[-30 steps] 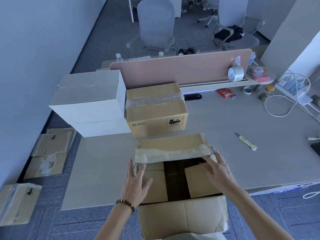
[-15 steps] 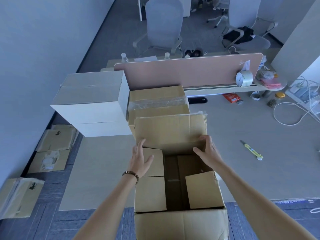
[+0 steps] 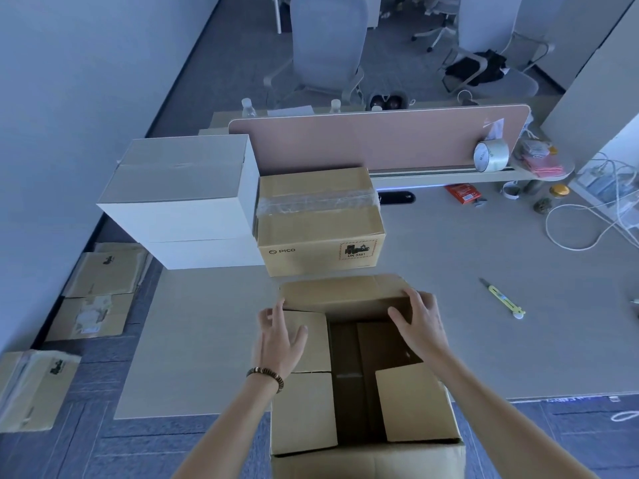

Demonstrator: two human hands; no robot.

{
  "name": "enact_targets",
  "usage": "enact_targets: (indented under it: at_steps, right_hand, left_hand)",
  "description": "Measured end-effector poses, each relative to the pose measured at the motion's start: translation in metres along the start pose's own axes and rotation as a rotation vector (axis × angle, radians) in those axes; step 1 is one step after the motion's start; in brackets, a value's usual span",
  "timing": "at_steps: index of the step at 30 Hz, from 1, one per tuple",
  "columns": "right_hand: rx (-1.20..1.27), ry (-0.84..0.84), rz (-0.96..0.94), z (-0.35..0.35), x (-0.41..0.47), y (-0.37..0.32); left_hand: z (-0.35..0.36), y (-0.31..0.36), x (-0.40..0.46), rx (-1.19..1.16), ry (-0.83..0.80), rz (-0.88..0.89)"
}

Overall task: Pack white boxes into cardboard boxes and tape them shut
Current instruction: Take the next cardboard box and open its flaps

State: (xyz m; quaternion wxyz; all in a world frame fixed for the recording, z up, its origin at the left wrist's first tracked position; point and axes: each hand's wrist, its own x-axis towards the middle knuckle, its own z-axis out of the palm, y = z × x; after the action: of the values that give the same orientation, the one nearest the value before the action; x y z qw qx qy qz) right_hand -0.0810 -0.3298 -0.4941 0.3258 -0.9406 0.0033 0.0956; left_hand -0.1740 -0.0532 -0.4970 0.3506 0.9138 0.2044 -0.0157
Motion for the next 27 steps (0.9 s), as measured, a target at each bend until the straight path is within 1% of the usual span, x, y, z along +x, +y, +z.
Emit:
enact_targets:
  at_steps: [2, 8, 19, 27]
  right_hand:
    - [-0.021, 0.002, -0.004, 0.001, 0.003, -0.001]
    - [-0.035, 0.004, 0.000, -0.001, 0.021, -0.007]
    - [-0.053, -0.038, -0.008, 0.001, 0.080, -0.025]
    - [0.030, -0.034, 0.009, 0.003, 0.115, -0.038]
  left_hand:
    - [0.000, 0.000, 0.003, -0.021, 0.007, -0.038]
    - [-0.004, 0.005, 0.021, -0.061, 0.003, -0.016]
    - [-0.010, 0.015, 0.075, -0.029, 0.030, -0.029]
    - [-0.015, 0.025, 0.111, -0.034, 0.033, -0.108]
